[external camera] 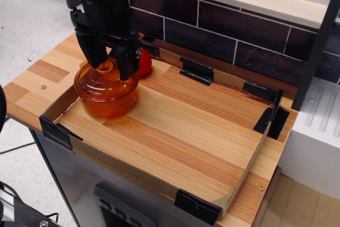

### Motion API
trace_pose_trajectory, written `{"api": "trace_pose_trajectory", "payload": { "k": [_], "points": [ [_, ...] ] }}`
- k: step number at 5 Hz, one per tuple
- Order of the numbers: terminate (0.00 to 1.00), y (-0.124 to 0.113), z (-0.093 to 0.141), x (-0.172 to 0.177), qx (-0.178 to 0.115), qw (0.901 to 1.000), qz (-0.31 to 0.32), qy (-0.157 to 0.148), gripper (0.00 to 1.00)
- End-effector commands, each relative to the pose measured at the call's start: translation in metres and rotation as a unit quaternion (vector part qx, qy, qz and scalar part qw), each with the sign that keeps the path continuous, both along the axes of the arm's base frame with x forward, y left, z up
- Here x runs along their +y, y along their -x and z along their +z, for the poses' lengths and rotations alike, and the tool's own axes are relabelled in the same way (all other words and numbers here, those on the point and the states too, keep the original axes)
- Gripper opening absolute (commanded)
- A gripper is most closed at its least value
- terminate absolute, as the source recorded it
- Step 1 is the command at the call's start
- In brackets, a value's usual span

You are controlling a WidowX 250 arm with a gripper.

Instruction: Take lid off pot

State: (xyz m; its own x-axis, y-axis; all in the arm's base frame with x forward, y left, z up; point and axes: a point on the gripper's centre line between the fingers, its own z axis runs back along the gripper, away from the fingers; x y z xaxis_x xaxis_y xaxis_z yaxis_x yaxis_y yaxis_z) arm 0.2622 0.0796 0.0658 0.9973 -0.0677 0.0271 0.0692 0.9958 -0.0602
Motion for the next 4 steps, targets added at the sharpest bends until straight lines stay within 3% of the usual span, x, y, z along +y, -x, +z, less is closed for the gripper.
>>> {"api": "trace_pose_trajectory", "payload": {
  "k": [1, 3, 4],
  "points": [
    [0.00, -0.0113, 0.0034, 0.0141, -0.011, 0.9998, 0.000, -0.016, 1.00],
    [0.00, -0.0112, 0.0032, 0.0213, -0.010, 0.9998, 0.003, -0.018, 1.00],
    [0.00, -0.0098, 0.0002, 0.0198, -0.010, 0.9998, -0.005, -0.018, 0.00]
  ]
}}
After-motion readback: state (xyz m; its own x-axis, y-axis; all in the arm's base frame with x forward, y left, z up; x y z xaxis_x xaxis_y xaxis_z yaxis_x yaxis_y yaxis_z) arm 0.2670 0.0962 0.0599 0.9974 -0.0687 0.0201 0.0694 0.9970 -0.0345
